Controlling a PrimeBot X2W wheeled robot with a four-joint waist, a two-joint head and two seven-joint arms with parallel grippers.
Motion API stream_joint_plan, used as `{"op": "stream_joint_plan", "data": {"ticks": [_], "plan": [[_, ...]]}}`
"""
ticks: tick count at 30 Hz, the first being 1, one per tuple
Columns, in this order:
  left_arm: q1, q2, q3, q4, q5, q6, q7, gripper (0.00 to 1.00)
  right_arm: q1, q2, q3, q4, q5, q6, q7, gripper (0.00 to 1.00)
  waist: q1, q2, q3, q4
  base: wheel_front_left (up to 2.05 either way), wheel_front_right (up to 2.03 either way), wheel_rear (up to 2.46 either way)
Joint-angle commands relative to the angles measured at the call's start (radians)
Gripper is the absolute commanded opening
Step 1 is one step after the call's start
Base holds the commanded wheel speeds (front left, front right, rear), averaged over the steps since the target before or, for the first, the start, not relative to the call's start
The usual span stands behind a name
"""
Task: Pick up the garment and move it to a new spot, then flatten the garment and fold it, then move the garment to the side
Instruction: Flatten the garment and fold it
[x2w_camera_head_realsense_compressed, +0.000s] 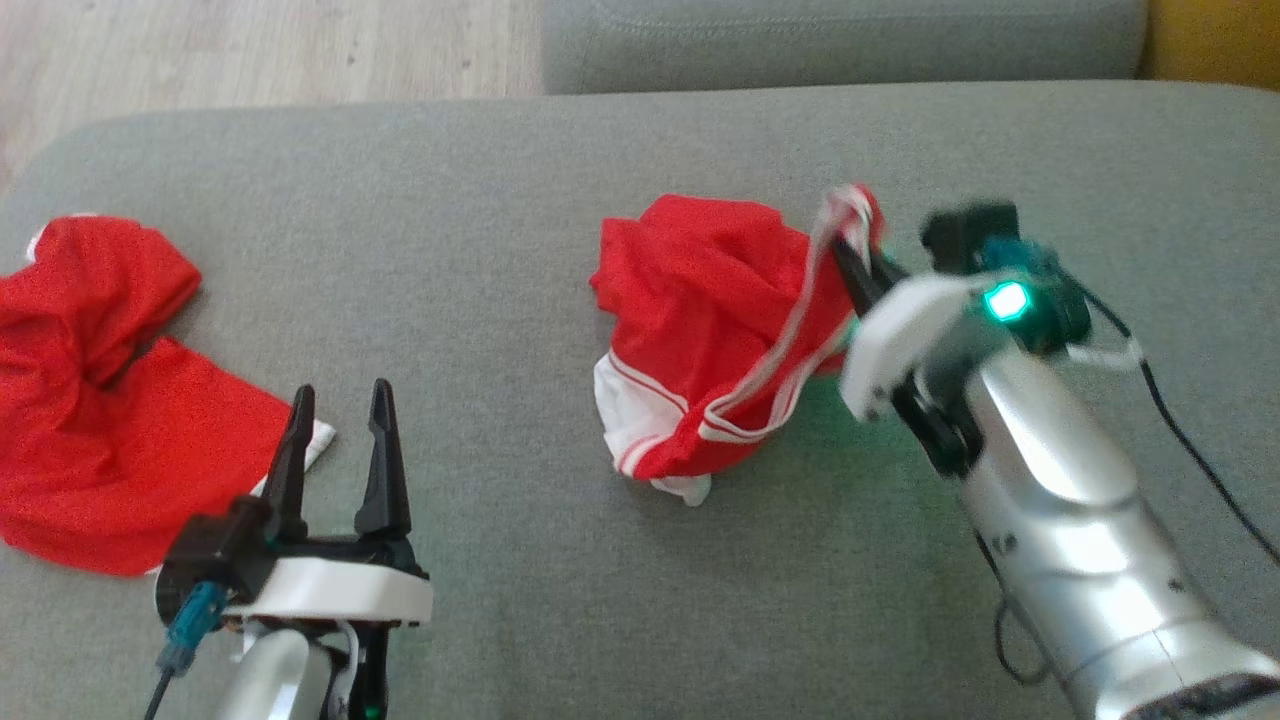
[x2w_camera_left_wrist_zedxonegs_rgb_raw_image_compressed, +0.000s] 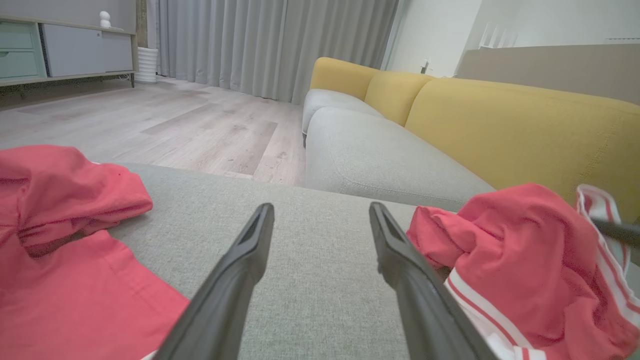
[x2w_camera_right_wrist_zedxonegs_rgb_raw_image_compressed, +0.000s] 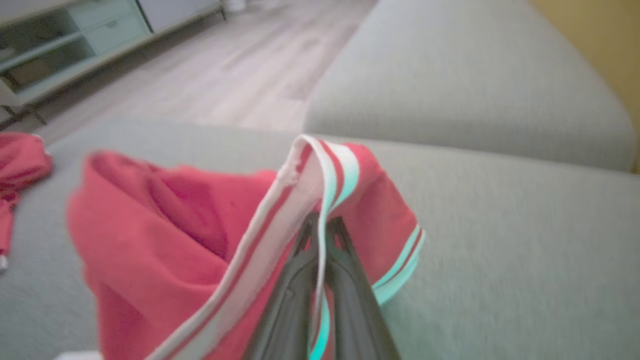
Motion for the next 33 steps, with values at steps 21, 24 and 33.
{"op": "stream_joint_plan", "data": {"ticks": [21, 24, 33], "plan": [[-0.011, -0.003, 0.051, -0.043, 0.025, -0.025, -0.011, 1.0, -0.456, 0.013, 0.228, -0.493, 0.35, 0.008, -0.178, 0.0, 0.0001, 0.0, -0.046, 0.026, 0.0, 0.0, 0.0], [-0.01, -0.004, 0.051, -0.045, 0.027, -0.026, -0.011, 1.0, -0.449, 0.012, 0.168, -0.441, 0.338, 0.008, -0.183, 0.0, 0.0001, 0.0, -0.042, 0.03, 0.0, 0.0, 0.0], [-0.036, -0.013, 0.035, -0.047, 0.039, -0.038, -0.011, 1.0, -0.316, -0.097, -0.057, -0.073, 0.265, 0.008, -0.182, 0.0, 0.0001, 0.0, 0.023, 0.067, 0.0, 0.0, 0.0]]}}
